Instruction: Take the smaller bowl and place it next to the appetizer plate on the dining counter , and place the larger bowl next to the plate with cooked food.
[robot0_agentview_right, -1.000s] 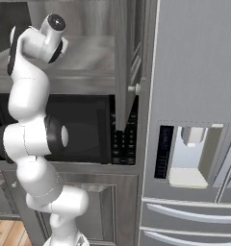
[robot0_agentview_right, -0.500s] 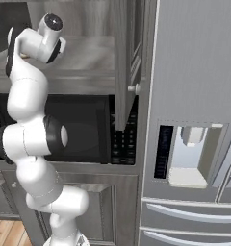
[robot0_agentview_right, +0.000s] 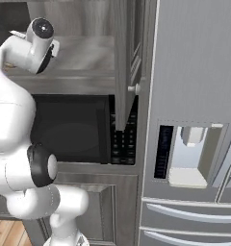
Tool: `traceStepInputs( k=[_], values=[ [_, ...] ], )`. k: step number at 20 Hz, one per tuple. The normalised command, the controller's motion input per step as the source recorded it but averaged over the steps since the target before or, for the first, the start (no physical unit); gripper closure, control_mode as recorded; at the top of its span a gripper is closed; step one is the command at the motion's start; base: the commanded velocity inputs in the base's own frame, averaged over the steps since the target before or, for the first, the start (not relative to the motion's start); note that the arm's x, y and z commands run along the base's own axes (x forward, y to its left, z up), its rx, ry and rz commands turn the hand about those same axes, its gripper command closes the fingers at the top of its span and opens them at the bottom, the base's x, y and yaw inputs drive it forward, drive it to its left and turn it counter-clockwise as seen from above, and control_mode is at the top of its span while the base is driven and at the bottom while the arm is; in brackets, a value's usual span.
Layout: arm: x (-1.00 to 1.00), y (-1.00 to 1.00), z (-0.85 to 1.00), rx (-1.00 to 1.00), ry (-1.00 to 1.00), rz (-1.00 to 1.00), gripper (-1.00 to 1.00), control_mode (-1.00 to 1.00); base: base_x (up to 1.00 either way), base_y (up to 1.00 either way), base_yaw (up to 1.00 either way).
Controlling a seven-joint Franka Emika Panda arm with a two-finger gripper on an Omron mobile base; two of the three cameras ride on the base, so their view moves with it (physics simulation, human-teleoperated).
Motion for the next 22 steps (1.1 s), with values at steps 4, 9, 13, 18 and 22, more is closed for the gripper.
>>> traceStepInputs(
  k=[4, 9, 13, 18, 22],
  values=[
    [-1.00, -0.66, 0.03, 0.14, 0.00, -0.06, 1.00, -1.00, 0.00, 0.00, 0.00],
    [-1.00, -0.74, 0.12, 0.20, 0.12, -0.08, 1.00, -1.00, 0.00, 0.00, 0.00],
    [-1.00, -0.40, 0.00, 0.12, 0.42, -0.13, 1.00, -1.00, 0.00, 0.00, 0.00],
    [-0.97, -0.19, -0.34, 0.01, 0.50, -0.15, 1.00, -1.00, 0.00, 0.00, 0.00],
    [-0.68, -0.11, -0.78, 0.00, 0.28, -0.12, 1.00, -1.00, 0.00, 0.00, 0.00]
  ],
)
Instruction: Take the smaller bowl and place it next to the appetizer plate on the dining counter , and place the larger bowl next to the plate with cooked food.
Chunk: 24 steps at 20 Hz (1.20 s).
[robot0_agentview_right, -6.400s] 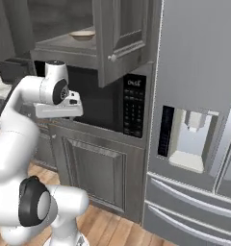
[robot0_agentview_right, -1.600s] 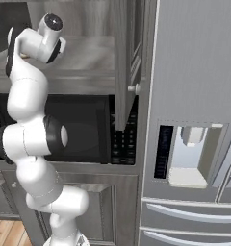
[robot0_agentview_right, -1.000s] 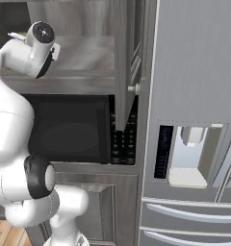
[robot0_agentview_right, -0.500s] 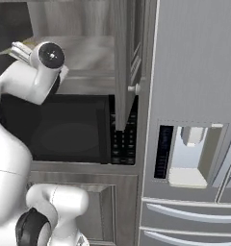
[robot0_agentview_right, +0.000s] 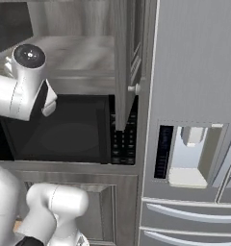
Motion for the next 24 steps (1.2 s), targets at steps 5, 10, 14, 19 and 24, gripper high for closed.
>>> traceStepInputs(
  k=[5, 10, 14, 19, 24],
  values=[
    [-0.45, -0.12, -0.92, 0.01, 0.04, -0.06, 1.00, -1.00, 0.00, 0.00, 0.00],
    [-0.10, -0.01, -0.62, 0.02, 0.00, 0.00, 1.00, 1.00, -0.05, 0.00, 0.00],
    [0.00, 0.00, 0.00, 0.00, 0.00, 0.00, 1.00, 1.00, -0.94, -0.01, -0.06],
    [0.00, 0.00, 0.00, 0.00, 0.00, 0.00, 1.00, 1.00, -1.00, -0.20, -0.37],
    [0.00, 0.00, 0.00, 0.00, 0.00, 0.00, 1.00, 1.00, -0.41, -0.24, -0.74]
  ],
)
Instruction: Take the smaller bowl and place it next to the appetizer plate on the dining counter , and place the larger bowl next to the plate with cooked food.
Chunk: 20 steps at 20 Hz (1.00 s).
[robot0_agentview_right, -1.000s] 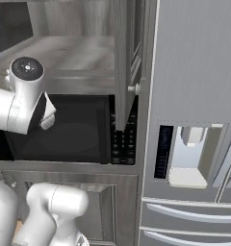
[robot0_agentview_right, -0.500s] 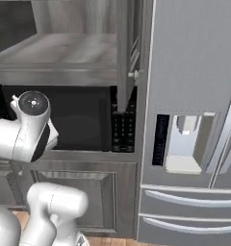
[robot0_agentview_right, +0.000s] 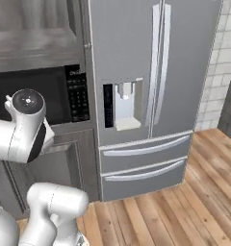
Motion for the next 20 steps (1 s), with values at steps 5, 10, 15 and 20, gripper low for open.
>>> traceStepInputs(
  k=[5, 10, 15, 20],
  values=[
    [0.00, 0.00, 0.00, 0.00, 0.00, 0.00, 1.00, 1.00, 0.00, -0.44, -0.85],
    [0.00, 0.00, 0.00, 0.00, 0.00, 0.00, 1.00, 1.00, 0.00, -0.66, -0.80],
    [0.00, 0.00, 0.00, 0.00, 0.00, 0.00, 1.00, 1.00, 0.11, -0.70, -0.73],
    [0.00, 0.00, 0.00, 0.00, 0.00, 0.00, 1.00, 1.00, 0.50, -0.44, -0.65]
  ],
)
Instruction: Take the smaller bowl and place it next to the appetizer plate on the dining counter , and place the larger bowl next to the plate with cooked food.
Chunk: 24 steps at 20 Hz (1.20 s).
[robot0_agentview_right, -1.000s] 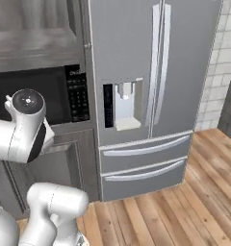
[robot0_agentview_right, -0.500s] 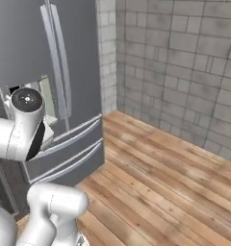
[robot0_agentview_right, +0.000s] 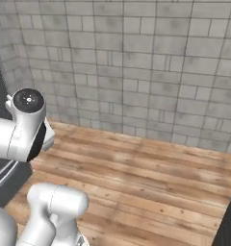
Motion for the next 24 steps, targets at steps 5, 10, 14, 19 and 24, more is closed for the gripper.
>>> traceStepInputs(
  k=[5, 10, 14, 19, 24],
  values=[
    [0.00, 0.00, 0.00, 0.00, 0.00, 0.00, 1.00, 1.00, 0.91, -0.11, -0.56],
    [0.00, 0.00, 0.00, 0.00, 0.00, 0.00, 1.00, 1.00, 1.00, 0.00, -0.54],
    [0.00, 0.00, 0.00, 0.00, 0.00, 0.00, 1.00, 1.00, 1.00, 0.10, -0.56],
    [0.00, 0.00, 0.00, 0.00, 0.00, 0.00, 1.00, 1.00, 0.98, 0.25, -0.61],
    [0.00, 0.00, 0.00, 0.00, 0.00, 0.00, 1.00, 1.00, 0.95, 0.34, -0.62]
  ],
)
